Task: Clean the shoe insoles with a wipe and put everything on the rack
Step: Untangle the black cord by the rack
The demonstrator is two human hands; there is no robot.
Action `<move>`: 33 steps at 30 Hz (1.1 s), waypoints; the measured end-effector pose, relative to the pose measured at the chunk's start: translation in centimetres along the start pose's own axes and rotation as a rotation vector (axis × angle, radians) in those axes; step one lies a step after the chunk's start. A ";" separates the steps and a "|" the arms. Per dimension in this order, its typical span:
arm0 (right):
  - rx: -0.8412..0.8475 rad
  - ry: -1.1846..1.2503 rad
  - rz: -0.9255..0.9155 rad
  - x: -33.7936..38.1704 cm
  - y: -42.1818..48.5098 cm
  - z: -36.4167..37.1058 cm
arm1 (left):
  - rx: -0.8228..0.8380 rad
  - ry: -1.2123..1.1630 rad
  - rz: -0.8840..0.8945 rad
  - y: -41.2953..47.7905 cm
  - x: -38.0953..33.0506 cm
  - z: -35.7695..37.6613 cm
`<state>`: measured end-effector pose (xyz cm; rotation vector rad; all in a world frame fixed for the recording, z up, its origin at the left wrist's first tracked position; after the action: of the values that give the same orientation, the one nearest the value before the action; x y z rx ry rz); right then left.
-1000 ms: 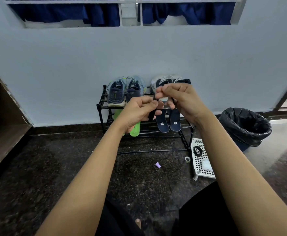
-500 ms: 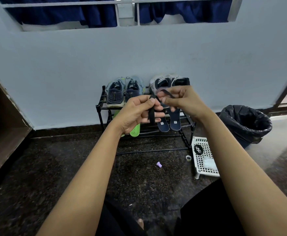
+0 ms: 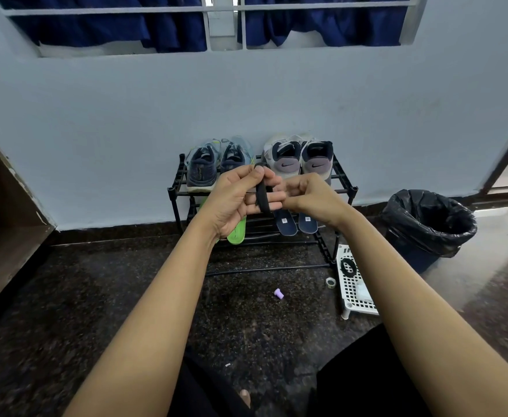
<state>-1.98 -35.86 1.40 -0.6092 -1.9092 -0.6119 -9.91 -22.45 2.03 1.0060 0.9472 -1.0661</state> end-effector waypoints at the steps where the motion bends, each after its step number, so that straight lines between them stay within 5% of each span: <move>1: 0.019 0.003 0.025 -0.1 0.0 0.1 | -0.005 -0.010 0.006 0.0 0.0 0.0; 9: 0.157 0.023 0.245 -0.2 -0.5 0.2 | -0.055 -0.049 0.064 0.7 0.3 0.0; 18: 0.029 0.330 0.395 0.4 -0.5 0.0 | -0.044 0.037 0.082 1.1 0.9 0.5; 33: -0.092 0.490 0.312 1.8 -0.6 -0.2 | -0.011 -0.070 0.061 1.5 1.3 1.6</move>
<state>-2.97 -36.17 3.05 -0.7231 -1.3040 -0.5846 -8.02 -24.04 1.52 0.9767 0.8599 -1.0373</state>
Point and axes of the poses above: each hand's wrist, its own y-axis towards the middle knuckle, its own z-axis out of the palm, x = y × z, the point moved 3 cm from there along y, towards the middle knuckle, and after that the axes turned 3 degrees about z, right-handed, at the moved point
